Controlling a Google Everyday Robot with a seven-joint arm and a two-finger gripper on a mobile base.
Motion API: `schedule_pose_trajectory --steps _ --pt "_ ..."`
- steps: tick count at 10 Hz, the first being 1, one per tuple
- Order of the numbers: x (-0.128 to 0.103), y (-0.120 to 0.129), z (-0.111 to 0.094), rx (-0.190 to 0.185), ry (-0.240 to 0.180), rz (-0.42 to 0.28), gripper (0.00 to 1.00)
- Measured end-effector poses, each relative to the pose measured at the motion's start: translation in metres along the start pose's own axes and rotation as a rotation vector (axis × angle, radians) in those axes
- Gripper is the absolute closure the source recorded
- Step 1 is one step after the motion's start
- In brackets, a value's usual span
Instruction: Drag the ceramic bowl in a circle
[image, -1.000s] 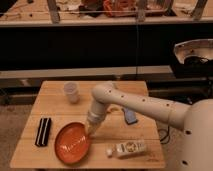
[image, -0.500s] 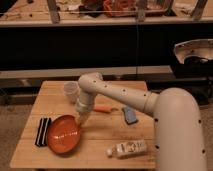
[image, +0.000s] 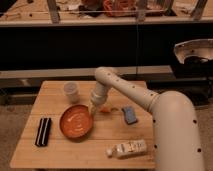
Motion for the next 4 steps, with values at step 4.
schedule_pose_trajectory --steps 4 --pt "-0.070 0.033 0.003 0.003 0.018 0.092 1.00"
